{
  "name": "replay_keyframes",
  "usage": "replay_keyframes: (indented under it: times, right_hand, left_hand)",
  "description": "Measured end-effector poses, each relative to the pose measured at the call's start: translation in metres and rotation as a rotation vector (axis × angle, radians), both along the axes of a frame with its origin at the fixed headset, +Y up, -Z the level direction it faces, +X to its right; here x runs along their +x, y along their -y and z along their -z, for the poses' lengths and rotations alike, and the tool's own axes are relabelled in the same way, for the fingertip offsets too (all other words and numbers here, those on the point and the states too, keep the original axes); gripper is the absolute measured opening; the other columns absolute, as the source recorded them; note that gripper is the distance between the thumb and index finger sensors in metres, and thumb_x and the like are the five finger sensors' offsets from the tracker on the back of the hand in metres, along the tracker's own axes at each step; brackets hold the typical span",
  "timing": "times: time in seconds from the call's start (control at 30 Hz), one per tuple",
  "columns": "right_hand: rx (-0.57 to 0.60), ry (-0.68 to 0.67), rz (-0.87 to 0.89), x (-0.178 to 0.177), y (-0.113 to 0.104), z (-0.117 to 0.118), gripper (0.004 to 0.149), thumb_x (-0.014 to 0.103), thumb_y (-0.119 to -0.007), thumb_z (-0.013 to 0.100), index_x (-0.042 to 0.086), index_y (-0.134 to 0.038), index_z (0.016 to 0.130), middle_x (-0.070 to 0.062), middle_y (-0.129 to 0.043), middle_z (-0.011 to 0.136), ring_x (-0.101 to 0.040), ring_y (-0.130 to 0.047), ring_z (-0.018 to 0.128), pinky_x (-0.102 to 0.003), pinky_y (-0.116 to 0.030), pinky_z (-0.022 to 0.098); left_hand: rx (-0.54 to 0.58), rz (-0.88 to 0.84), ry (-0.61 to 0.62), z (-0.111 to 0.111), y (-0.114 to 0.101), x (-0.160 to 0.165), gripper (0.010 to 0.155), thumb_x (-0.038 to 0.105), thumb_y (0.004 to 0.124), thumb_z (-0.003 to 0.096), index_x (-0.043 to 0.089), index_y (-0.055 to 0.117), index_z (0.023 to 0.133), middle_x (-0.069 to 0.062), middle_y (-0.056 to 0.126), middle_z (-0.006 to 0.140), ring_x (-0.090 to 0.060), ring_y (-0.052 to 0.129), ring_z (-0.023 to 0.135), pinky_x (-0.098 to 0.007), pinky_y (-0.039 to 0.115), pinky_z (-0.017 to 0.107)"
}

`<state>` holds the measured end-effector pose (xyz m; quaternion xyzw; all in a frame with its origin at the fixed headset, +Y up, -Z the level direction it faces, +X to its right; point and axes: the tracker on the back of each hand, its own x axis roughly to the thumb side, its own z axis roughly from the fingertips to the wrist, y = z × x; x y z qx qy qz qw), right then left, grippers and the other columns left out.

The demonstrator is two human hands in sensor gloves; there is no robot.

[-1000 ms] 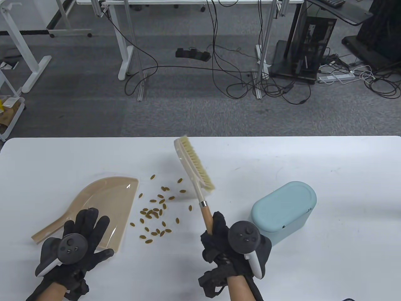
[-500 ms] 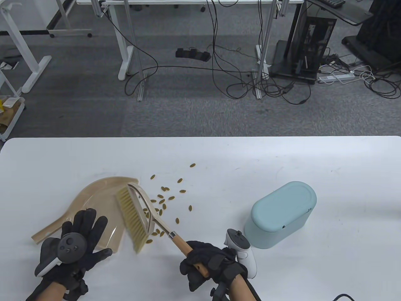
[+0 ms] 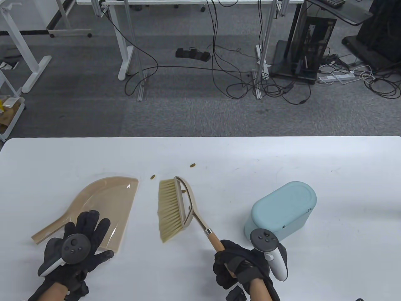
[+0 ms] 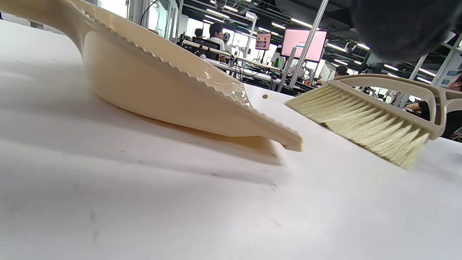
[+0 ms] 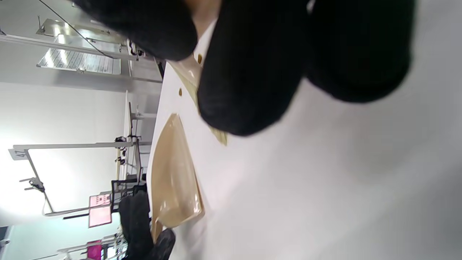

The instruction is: Sweep raisins on the table into the desktop trash can

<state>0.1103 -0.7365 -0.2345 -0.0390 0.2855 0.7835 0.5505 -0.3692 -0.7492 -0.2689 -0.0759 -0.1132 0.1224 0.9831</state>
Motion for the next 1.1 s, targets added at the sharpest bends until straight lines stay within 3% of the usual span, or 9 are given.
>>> replay_keyframes:
  times: [0.13, 0.27, 0.4, 0.57, 0.73, 0.87, 1.1]
  right_hand:
    - [0.057, 0.007, -0.077, 0.011, -0.009, -0.002, 0.074, 0.036, -0.075, 0.054, -0.003, -0.043, 0.109, -0.015, -0.088, 0.061, -0.009, -0.099, 0.018, -0.036, -0.089, 0.026]
    - [0.092, 0.04, 0.21, 0.003, -0.016, -0.004, 0.074, 0.033, -0.076, 0.054, -0.007, -0.042, 0.107, -0.013, -0.088, 0.06, -0.008, -0.098, 0.017, -0.035, -0.089, 0.024]
    - [0.124, -0.007, 0.283, -0.027, -0.018, 0.01, 0.075, 0.034, -0.075, 0.055, -0.006, -0.039, 0.108, -0.011, -0.087, 0.062, -0.007, -0.098, 0.019, -0.033, -0.089, 0.026]
    - [0.048, 0.02, 0.376, -0.074, -0.001, 0.04, 0.076, 0.034, -0.073, 0.056, -0.007, -0.034, 0.107, -0.012, -0.085, 0.064, -0.007, -0.098, 0.02, -0.034, -0.089, 0.027]
    - [-0.028, 0.074, 0.356, -0.091, 0.018, 0.055, 0.076, 0.034, -0.069, 0.058, -0.008, -0.029, 0.107, -0.013, -0.083, 0.067, -0.007, -0.098, 0.023, -0.034, -0.089, 0.029]
    - [-0.038, 0.051, 0.294, -0.079, 0.015, 0.044, 0.078, 0.034, -0.066, 0.06, -0.008, -0.021, 0.107, -0.017, -0.081, 0.069, -0.009, -0.099, 0.026, -0.036, -0.088, 0.03]
    - [-0.104, 0.143, 0.31, -0.043, 0.004, -0.008, 0.08, 0.034, -0.065, 0.061, -0.01, -0.015, 0.106, -0.02, -0.081, 0.069, -0.011, -0.099, 0.026, -0.037, -0.088, 0.029]
  left_hand:
    - [-0.002, 0.001, -0.011, -0.001, 0.0, -0.001, 0.088, 0.062, 0.071, 0.0466, 0.036, 0.019, 0.112, 0.008, -0.014, 0.115, -0.028, -0.011, 0.114, -0.064, 0.0, 0.077]
    - [0.01, -0.004, -0.002, 0.0, -0.002, 0.001, 0.088, 0.062, 0.071, 0.0466, 0.036, 0.019, 0.113, 0.008, -0.014, 0.115, -0.028, -0.011, 0.114, -0.064, -0.001, 0.077]
    - [0.009, 0.005, 0.007, 0.0, -0.002, 0.002, 0.088, 0.062, 0.071, 0.0467, 0.036, 0.019, 0.113, 0.008, -0.014, 0.115, -0.028, -0.011, 0.114, -0.064, 0.0, 0.077]
    - [0.016, -0.012, 0.005, -0.001, -0.005, 0.001, 0.087, 0.062, 0.071, 0.0468, 0.036, 0.019, 0.113, 0.008, -0.014, 0.115, -0.028, -0.011, 0.114, -0.064, 0.0, 0.077]
    - [0.038, -0.035, 0.007, -0.002, -0.01, 0.0, 0.088, 0.062, 0.071, 0.0468, 0.036, 0.019, 0.113, 0.007, -0.014, 0.115, -0.028, -0.011, 0.114, -0.064, 0.0, 0.077]
    - [0.034, -0.039, 0.003, -0.002, -0.01, 0.0, 0.088, 0.062, 0.07, 0.047, 0.036, 0.019, 0.113, 0.007, -0.014, 0.115, -0.028, -0.011, 0.114, -0.064, 0.0, 0.077]
    - [0.012, -0.012, 0.005, -0.001, -0.005, 0.002, 0.087, 0.062, 0.07, 0.0473, 0.036, 0.019, 0.113, 0.007, -0.014, 0.115, -0.028, -0.011, 0.114, -0.064, 0.0, 0.077]
